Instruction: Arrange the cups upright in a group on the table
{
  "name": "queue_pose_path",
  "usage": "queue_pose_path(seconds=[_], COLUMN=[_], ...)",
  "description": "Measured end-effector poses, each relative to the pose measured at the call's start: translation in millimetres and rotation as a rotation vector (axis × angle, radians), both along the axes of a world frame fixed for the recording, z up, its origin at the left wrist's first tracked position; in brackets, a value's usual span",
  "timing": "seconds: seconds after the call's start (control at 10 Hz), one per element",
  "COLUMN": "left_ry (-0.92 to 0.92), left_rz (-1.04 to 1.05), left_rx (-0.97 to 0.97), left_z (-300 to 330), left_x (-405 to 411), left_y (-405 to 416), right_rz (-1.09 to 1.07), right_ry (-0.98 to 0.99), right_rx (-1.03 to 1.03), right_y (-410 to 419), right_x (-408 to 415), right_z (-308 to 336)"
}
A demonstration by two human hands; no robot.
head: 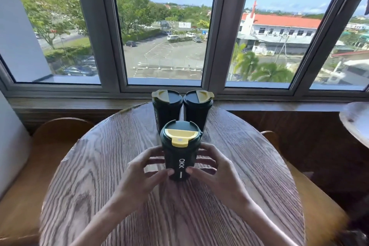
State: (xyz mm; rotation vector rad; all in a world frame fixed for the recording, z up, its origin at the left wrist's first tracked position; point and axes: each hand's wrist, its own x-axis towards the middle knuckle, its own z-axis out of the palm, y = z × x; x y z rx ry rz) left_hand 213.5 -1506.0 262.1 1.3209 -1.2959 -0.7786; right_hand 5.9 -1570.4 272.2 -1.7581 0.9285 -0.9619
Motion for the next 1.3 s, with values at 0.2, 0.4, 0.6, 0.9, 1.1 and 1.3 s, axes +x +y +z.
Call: queue_pose_path(seconds=[0.2,0.4,0.6,0.9,1.1,1.3], left_ry=[0.019,-0.044,-0.087,-0.084,-0.105,-0.165], left_rz=[-0.002,0.030,0.083,0.103,0.104,0.082], left_rx=[0.003,0.028,0.015,0.007,-0.023,0.012], left_z=[10,14,12,4,3,4], left_x=[-4,-2,-5,-1,-5,-9], left_y=[-20,-50,-57,-64,-60,-38], right_rz=[0.012,0.021,0.039,0.039,0.056,0.056], right_ry=[-0.034,-0.056,-0.057,-0.082,-0.097,-0.075], right_rx=[0.003,0.048,0.075,0.083,0.081,0.076], right_y=[-15,-48,-63,-67,-65,-50], right_x=[3,9,12,14,13,3], right_z=[6,10,3,-4,-5,4])
